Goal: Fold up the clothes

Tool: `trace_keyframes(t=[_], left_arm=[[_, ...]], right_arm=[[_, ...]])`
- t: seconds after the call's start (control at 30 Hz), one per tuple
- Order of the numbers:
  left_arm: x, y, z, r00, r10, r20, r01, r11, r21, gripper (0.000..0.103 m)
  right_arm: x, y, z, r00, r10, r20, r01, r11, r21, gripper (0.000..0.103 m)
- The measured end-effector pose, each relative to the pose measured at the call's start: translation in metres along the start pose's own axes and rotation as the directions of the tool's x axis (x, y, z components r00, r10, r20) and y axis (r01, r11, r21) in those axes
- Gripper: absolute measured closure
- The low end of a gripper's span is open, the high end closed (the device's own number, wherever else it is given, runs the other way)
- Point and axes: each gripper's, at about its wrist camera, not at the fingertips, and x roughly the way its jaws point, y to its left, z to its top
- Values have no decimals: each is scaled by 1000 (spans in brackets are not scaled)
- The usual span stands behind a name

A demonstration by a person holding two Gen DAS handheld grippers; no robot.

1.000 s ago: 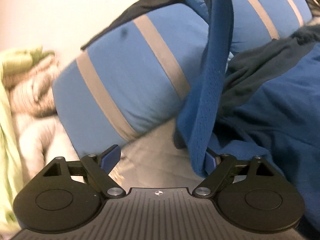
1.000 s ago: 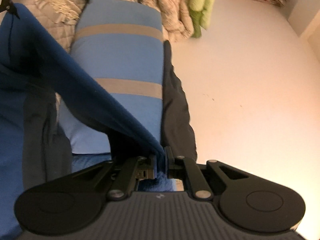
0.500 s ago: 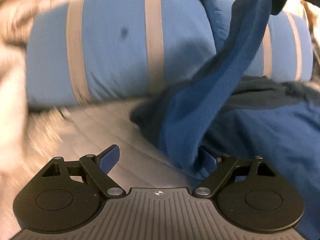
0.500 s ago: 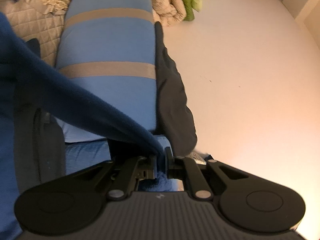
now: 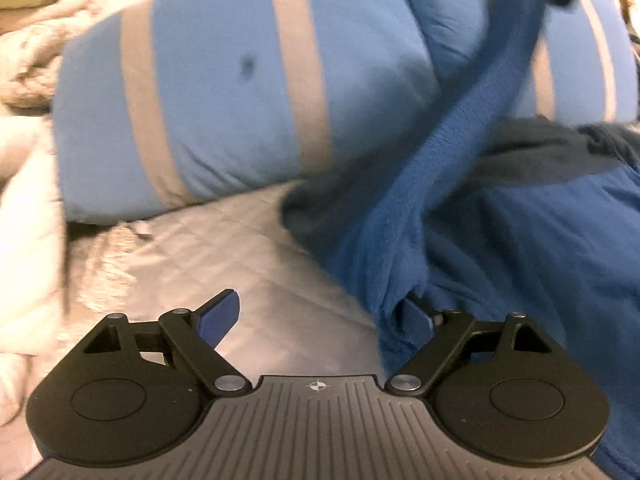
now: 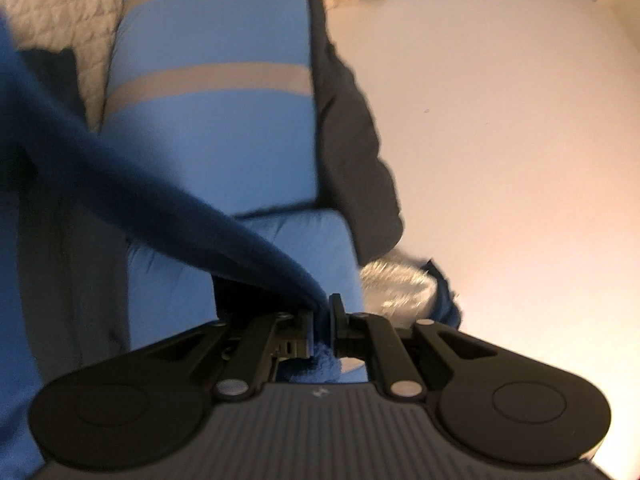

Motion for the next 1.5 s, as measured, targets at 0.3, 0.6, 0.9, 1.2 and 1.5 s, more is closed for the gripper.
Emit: trace_keyframes(t=[0.3, 0.6, 0.9, 1.2, 1.5], left_arm=[[1, -7, -3, 999, 21, 46, -32, 968, 248, 16], [6, -32, 13, 991, -131, 14, 117, 923, 366, 57], [1, -37, 12, 997, -76, -25, 80, 895, 439, 94], [-1, -40, -1, 999, 33, -23, -18, 874, 485, 94], [9, -36, 0, 992, 104, -67, -64, 895, 442, 94]], right_arm=[[-4, 30, -29, 995, 100, -27, -100, 995, 21, 96], [-5, 34, -42, 987, 160, -24, -160, 987, 24, 96], [-12, 40, -80, 956, 287, -57, -284, 957, 65, 96], [-54, 87, -111, 892, 451, -24, -446, 888, 111, 96], [-114, 135, -115, 775, 624, 99, -631, 758, 166, 95]])
